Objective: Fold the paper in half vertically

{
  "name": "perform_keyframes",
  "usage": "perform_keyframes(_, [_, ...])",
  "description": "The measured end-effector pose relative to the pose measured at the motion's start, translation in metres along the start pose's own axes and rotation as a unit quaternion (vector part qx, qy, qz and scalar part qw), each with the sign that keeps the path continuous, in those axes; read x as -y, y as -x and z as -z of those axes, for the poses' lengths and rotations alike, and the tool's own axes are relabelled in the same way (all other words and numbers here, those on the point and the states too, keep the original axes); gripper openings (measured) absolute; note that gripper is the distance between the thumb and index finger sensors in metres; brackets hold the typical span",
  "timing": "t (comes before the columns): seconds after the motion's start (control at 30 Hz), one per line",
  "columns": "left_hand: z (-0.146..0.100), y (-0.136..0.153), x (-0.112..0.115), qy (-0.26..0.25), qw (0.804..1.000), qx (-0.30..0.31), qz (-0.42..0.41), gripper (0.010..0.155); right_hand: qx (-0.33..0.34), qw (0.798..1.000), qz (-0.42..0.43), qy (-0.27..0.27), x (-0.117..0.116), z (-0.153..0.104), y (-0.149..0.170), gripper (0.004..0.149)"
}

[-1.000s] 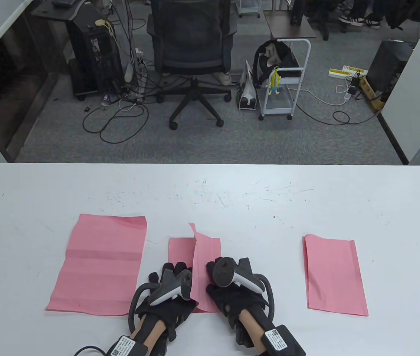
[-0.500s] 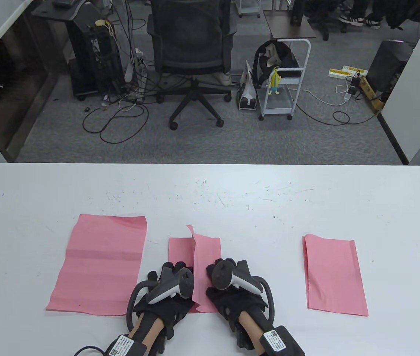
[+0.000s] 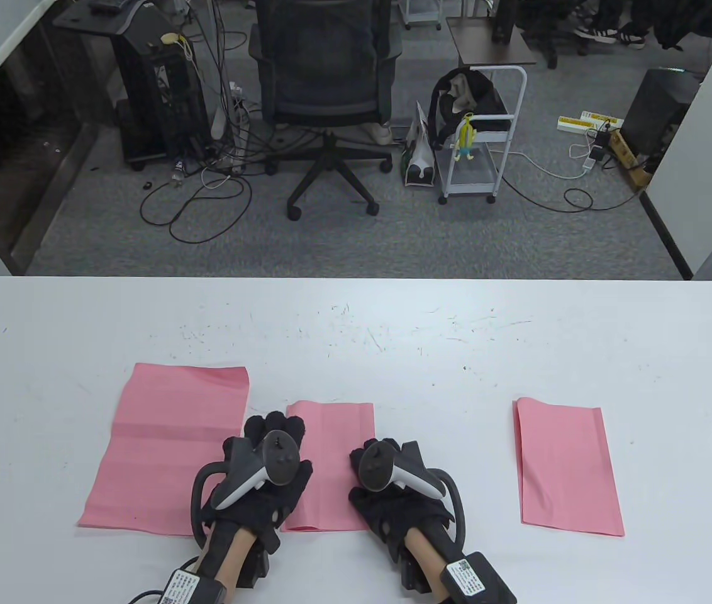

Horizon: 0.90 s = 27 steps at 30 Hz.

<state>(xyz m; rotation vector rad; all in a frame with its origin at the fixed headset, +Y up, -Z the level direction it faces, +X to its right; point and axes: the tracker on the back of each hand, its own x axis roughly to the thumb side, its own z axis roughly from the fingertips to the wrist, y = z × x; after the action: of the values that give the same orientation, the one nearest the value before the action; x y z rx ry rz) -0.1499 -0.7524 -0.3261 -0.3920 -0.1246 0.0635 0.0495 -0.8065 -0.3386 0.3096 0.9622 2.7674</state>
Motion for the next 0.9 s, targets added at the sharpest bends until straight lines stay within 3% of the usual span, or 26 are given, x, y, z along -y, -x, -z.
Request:
perform_keyframes(0.13, [0.01, -0.013, 0.02, 0.042, 0.999, 0.003, 0.034, 0.076, 0.0, 1.0, 0.0, 0.0, 0.0, 0.0, 0.0, 0.066])
perform_keyframes(0.37, [0.026, -0.002, 0.046, 0.1, 0.994, -0.014, 0.044, 0.074, 0.0, 1.0, 0.001, -0.001, 0.0, 0.0, 0.0, 0.066])
perform_keyframes(0.8, [0.025, 0.0, 0.049, 0.106, 0.994, -0.008, 0.034, 0.074, 0.002, 1.0, 0.008, -0.003, 0.002, 0.0, 0.0, 0.066])
perform_keyframes(0.9, [0.025, 0.0, 0.049, 0.107, 0.994, -0.008, 0.033, 0.074, 0.023, 0.998, 0.062, -0.007, 0.012, -0.004, 0.003, 0.068])
